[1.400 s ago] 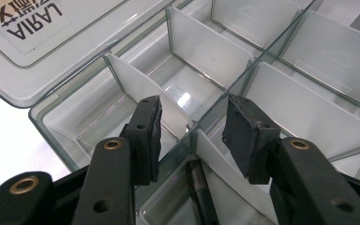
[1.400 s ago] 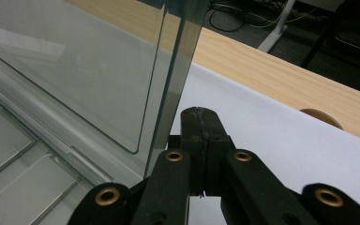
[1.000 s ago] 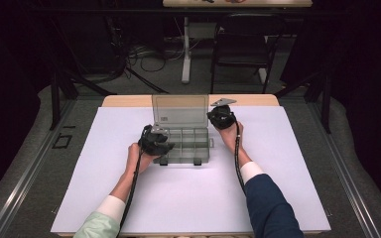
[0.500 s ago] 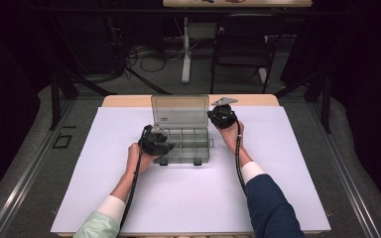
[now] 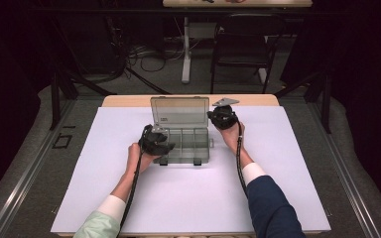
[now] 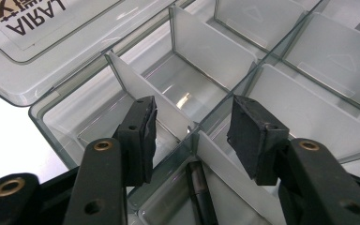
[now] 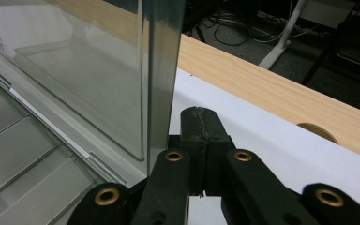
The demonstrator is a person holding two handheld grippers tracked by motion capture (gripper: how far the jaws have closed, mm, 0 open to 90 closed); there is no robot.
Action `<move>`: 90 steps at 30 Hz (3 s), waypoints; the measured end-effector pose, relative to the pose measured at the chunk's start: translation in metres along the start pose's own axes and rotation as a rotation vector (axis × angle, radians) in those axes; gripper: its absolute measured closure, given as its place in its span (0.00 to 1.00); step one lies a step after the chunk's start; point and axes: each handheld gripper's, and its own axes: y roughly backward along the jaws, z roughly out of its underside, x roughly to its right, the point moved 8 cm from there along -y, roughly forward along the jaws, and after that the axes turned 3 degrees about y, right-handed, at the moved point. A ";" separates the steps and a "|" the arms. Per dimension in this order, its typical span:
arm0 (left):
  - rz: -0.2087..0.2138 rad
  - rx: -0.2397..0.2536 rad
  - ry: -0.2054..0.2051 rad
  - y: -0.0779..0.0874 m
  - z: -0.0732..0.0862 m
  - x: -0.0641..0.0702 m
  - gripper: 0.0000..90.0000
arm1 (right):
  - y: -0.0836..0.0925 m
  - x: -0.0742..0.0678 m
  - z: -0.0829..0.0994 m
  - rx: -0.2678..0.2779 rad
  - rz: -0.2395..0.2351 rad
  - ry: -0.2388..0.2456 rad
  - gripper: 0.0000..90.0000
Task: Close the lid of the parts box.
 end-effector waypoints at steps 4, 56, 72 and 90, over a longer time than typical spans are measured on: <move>-0.035 0.041 0.008 0.006 -0.006 -0.002 0.42 | 0.001 -0.001 0.000 0.001 -0.004 0.005 1.00; -0.193 0.247 0.026 0.065 -0.071 -0.065 0.73 | 0.054 0.002 -0.013 0.038 -0.103 -0.044 0.75; -0.191 0.241 0.010 0.065 -0.070 -0.065 0.74 | 0.064 -0.012 -0.050 0.044 -0.120 0.024 0.74; -0.172 0.264 -0.010 0.072 -0.058 -0.055 0.76 | 0.072 -0.027 -0.047 0.040 -0.114 0.091 0.83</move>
